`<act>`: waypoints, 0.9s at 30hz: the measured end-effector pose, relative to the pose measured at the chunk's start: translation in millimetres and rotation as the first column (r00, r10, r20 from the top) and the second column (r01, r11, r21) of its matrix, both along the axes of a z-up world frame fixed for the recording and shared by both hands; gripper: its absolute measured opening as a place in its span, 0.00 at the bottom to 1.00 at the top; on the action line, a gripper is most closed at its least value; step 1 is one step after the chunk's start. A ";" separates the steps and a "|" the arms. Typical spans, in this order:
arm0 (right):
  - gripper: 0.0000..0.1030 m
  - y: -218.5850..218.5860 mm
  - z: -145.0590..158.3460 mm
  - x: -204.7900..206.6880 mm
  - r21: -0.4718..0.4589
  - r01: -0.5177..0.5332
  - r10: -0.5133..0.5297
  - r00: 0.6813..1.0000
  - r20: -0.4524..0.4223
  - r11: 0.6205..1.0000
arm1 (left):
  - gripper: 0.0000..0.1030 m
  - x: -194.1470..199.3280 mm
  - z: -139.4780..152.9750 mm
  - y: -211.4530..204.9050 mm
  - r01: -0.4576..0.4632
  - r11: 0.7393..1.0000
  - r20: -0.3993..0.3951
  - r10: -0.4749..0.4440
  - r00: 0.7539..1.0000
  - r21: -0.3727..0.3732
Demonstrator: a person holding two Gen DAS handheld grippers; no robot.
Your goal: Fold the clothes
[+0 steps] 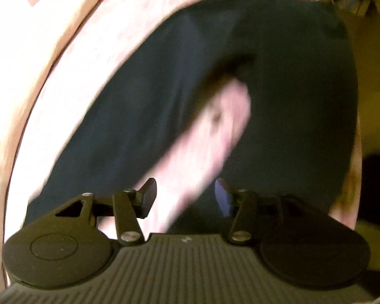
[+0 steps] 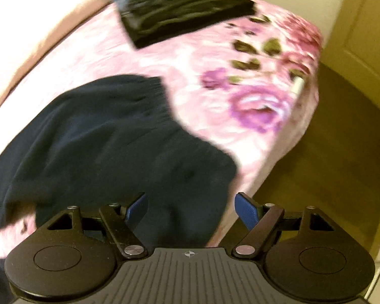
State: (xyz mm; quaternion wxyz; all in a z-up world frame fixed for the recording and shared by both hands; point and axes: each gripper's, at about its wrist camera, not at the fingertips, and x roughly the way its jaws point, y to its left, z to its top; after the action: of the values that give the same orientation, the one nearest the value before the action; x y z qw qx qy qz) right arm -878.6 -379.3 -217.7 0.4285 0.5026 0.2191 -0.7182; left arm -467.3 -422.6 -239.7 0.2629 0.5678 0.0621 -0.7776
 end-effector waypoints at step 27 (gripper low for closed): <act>0.06 19.2 -42.7 -71.8 -0.117 0.270 -0.192 0.873 0.449 0.956 | 0.05 -383.6 -57.6 -161.2 0.553 0.790 -0.110 -0.545 0.831 0.264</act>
State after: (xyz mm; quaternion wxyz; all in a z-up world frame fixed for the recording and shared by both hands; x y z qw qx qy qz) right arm -950.4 -360.0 -260.4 0.4196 0.6321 -0.0076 -0.6514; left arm -850.8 -583.8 -297.2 -0.0596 0.5822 0.0093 -0.8108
